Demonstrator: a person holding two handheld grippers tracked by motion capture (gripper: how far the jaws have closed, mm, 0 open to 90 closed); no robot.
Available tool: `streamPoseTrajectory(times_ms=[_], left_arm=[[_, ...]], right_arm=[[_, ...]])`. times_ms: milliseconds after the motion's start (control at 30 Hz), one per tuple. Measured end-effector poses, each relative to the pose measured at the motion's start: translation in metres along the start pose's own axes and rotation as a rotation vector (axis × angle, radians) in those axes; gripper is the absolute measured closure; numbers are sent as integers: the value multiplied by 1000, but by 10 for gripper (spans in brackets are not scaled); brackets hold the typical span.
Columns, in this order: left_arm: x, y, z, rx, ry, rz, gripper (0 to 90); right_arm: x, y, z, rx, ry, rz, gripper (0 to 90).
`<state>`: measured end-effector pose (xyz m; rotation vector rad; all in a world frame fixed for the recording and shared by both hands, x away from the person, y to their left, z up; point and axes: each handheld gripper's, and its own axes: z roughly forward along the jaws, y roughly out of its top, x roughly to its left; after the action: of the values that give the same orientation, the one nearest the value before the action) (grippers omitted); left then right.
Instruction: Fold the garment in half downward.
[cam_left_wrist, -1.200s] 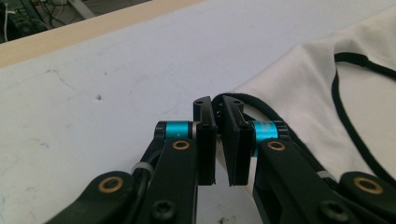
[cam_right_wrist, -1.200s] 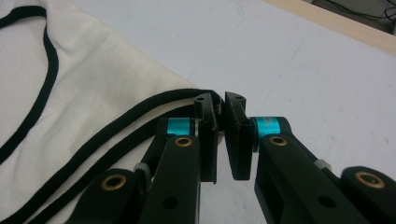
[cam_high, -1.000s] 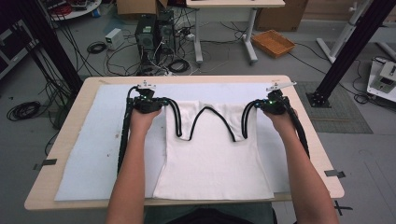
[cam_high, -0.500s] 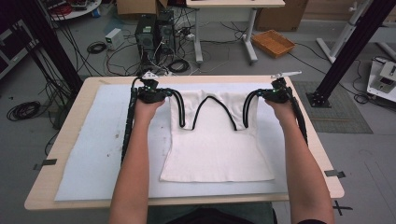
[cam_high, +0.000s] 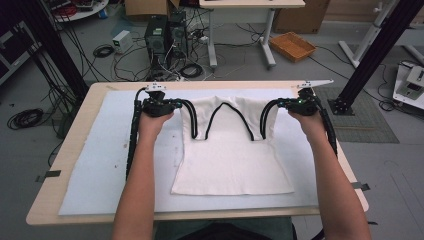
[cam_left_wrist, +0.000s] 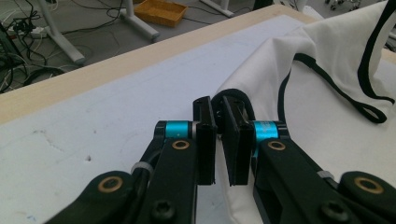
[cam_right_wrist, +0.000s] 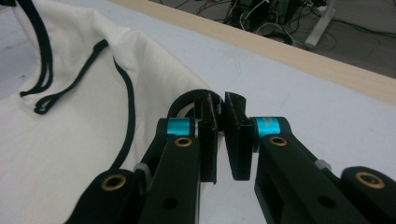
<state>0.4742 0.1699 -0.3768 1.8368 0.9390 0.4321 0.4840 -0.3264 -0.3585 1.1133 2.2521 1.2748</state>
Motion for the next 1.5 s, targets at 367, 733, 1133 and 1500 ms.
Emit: streamPoseTrajectory(times_ms=[367,733,1133,1500], left_arm=[[-18,-8,-28,-42,-59,30,838],[-42,-19,-50,-90,-90,103,836],[-68,-42,-73,-111,-111,146,834],[-76,-80,-98,-114,-204,142,834]], right_arm=[[18,-4,-23,-57,43,-47,851],[25,-34,-50,-134,121,-49,850],[45,-63,-75,-163,174,-74,849],[64,-104,-93,-200,267,-64,849]])
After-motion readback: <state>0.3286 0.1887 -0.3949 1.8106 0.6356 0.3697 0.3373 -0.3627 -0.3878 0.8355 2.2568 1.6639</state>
